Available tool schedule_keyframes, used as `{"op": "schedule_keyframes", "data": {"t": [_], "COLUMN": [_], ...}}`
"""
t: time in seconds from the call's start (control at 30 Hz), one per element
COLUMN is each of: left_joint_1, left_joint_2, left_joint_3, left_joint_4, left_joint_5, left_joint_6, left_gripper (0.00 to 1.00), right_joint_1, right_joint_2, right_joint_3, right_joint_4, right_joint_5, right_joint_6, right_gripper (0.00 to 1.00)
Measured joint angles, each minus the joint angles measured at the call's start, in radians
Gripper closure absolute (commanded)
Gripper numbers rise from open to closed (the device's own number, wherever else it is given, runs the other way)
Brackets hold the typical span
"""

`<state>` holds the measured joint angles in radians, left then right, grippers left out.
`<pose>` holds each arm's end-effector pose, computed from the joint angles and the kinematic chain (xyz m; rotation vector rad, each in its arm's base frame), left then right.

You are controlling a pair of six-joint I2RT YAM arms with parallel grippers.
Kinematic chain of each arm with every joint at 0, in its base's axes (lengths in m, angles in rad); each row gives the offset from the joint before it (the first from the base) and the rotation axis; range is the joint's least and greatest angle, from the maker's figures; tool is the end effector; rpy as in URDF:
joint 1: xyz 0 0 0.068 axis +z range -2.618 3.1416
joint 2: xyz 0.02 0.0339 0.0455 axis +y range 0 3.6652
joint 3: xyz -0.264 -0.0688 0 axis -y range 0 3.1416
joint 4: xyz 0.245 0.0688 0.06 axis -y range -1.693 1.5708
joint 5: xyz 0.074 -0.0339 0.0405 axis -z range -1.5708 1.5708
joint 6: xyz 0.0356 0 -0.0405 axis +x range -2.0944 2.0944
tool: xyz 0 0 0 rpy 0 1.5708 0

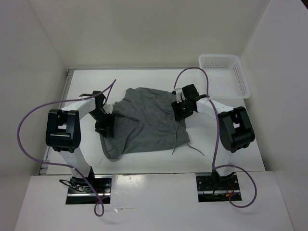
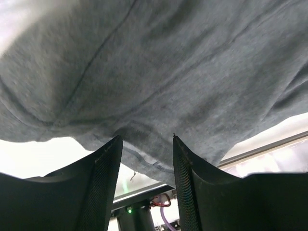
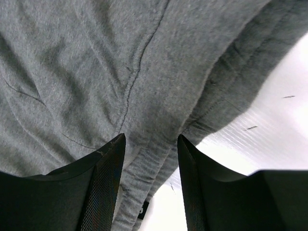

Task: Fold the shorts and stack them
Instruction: Flatten the shorts out

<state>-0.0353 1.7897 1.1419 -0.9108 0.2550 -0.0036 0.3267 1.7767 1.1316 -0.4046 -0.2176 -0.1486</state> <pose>0.3097 -0.0199 0.1628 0.0517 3.1085 -0.3988 0.3385 0.1228 0.1782 -0.6912 2.5294 0.3473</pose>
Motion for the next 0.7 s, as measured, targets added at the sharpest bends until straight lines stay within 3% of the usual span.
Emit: {"op": "schedule_keyframes", "data": {"t": [0.27, 0.47, 0.5, 0.63, 0.7], "left_joint_1": [0.000, 0.000, 0.000, 0.000, 0.000], "left_joint_2": [0.044, 0.043, 0.043, 0.050, 0.064], "left_joint_3": [-0.016, -0.017, -0.017, -0.017, -0.016], "left_joint_4": [0.018, 0.017, 0.017, 0.027, 0.029], "left_joint_5": [0.006, -0.004, -0.005, 0.006, 0.018], "left_joint_6": [-0.001, -0.002, -0.001, 0.001, -0.001], "left_gripper": [0.46, 0.51, 0.54, 0.85, 0.91], "right_joint_1": [0.000, 0.000, 0.000, 0.000, 0.000], "right_joint_2": [0.014, 0.014, 0.014, 0.014, 0.014], "right_joint_3": [0.000, 0.000, 0.000, 0.000, 0.000], "right_joint_4": [-0.001, -0.005, -0.005, -0.005, -0.005], "right_joint_5": [-0.038, -0.059, -0.061, -0.068, -0.068], "right_joint_6": [-0.022, -0.044, -0.045, -0.052, -0.055], "right_gripper": [0.48, 0.58, 0.60, 0.74, 0.80]}}
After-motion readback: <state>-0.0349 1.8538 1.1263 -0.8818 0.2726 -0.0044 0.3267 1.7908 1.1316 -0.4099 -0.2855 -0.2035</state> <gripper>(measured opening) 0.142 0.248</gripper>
